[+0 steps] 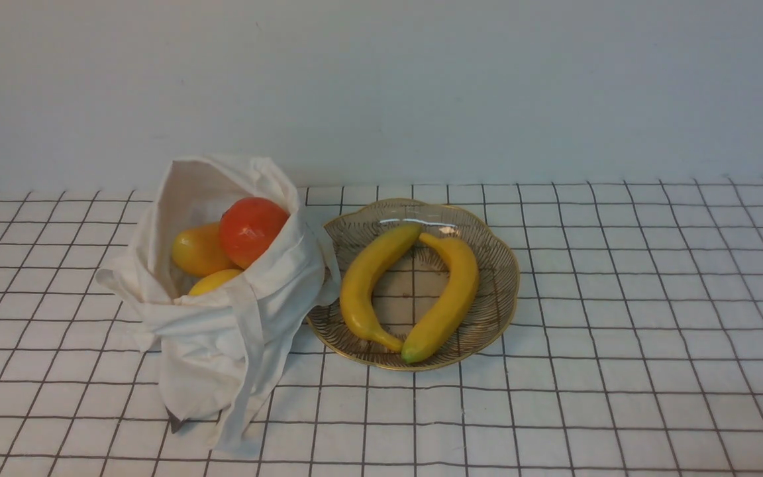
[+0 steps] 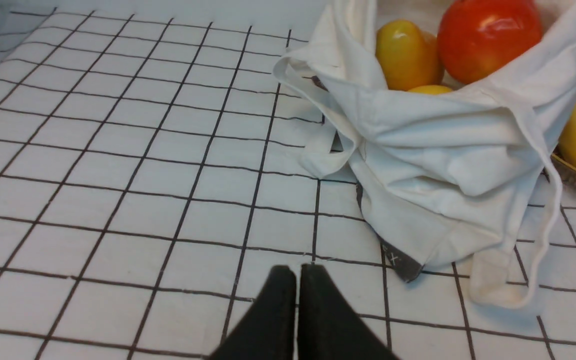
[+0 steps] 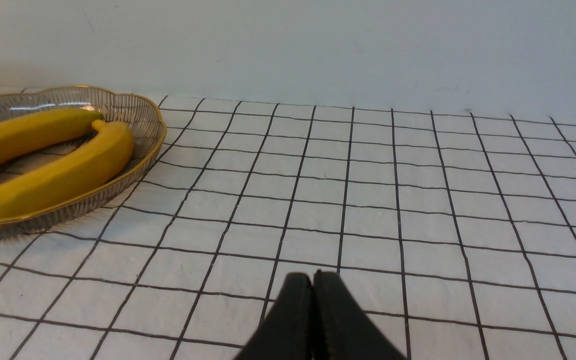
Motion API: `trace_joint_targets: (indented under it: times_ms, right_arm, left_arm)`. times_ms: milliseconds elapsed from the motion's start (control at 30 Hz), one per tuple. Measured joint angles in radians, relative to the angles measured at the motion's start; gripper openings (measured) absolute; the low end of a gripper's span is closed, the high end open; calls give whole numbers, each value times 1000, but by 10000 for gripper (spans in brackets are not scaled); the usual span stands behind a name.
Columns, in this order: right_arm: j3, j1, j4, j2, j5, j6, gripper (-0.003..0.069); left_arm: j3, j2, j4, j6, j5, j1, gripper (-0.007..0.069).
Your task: Take the fruit out of the bag on the white checkered tablecloth and place them on the plate.
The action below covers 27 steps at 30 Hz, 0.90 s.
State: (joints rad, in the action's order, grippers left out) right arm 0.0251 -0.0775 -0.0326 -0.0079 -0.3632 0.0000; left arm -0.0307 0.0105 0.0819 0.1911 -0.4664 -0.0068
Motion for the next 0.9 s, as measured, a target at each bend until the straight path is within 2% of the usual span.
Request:
trace_joint_targets:
  times_ms: [333, 500, 900]
  right_arm:
    - [0, 0, 0, 0, 0, 0, -15]
    - [0, 0, 0, 0, 0, 0, -15]
    - [0, 0, 0, 0, 0, 0, -15]
  left_arm:
    - [44, 0, -2, 0, 10, 1, -8]
    - [49, 0, -4, 0, 38, -55, -8]
    - [49, 0, -5, -1, 41, -99, -8]
